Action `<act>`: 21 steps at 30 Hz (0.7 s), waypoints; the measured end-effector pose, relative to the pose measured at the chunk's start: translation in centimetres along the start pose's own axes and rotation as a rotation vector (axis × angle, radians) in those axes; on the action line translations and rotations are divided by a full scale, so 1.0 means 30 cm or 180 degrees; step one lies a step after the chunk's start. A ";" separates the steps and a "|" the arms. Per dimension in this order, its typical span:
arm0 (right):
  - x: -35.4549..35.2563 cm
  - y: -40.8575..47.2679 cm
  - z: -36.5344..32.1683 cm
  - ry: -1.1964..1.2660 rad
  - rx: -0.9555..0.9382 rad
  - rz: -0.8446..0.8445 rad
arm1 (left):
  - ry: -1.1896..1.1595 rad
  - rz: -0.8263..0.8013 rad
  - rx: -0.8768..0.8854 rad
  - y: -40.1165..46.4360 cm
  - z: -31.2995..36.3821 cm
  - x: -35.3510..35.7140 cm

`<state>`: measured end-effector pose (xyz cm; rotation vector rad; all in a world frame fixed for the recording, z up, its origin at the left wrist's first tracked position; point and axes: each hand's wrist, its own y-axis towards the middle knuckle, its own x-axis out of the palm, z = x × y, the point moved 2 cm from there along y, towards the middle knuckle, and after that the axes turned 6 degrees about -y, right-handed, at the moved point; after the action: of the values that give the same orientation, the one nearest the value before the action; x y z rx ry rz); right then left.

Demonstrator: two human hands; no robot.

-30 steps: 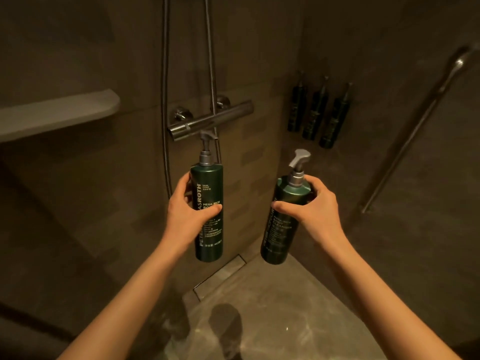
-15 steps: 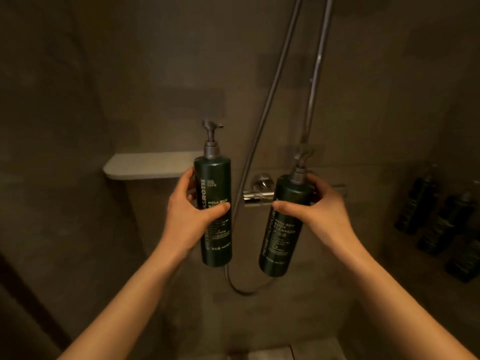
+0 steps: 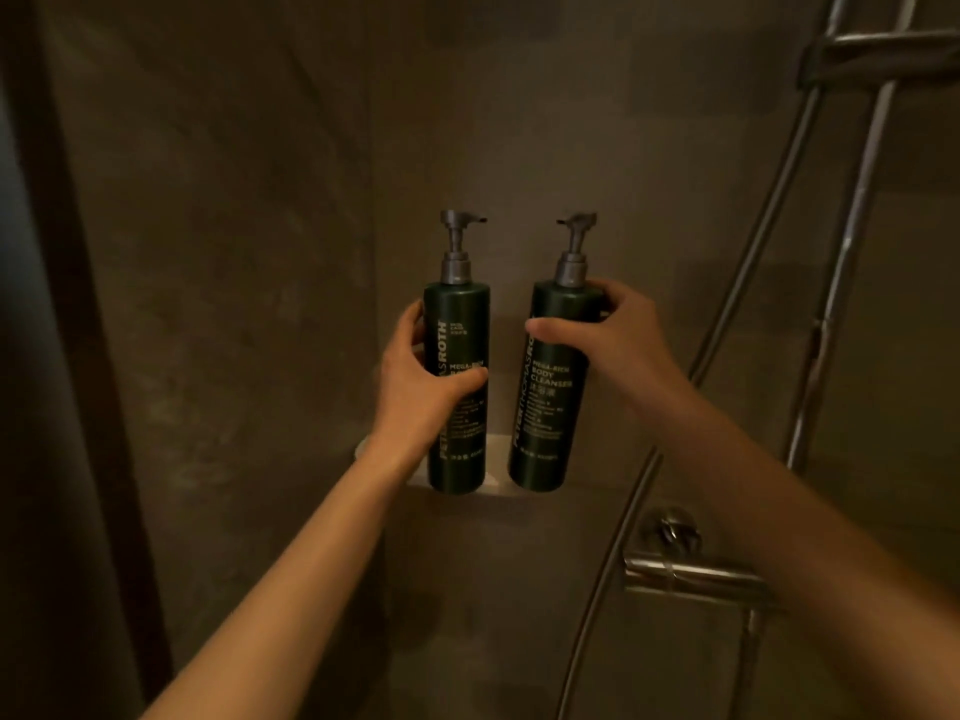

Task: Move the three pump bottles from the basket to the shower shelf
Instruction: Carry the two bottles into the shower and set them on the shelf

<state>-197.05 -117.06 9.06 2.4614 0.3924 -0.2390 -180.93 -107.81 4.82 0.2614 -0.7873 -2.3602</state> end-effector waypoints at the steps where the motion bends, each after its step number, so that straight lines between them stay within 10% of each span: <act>1: 0.022 0.026 0.013 0.0020 0.0009 -0.0072 | 0.0009 0.0035 -0.0006 0.013 -0.013 0.002; 21: 0.143 0.152 0.278 0.0185 -0.0025 -0.0079 | 0.0516 0.0431 -0.0018 0.054 -0.223 0.061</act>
<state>-192.11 -124.69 3.90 2.4614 0.4482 -0.1763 -179.09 -113.11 0.44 0.3800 -0.6982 -2.1832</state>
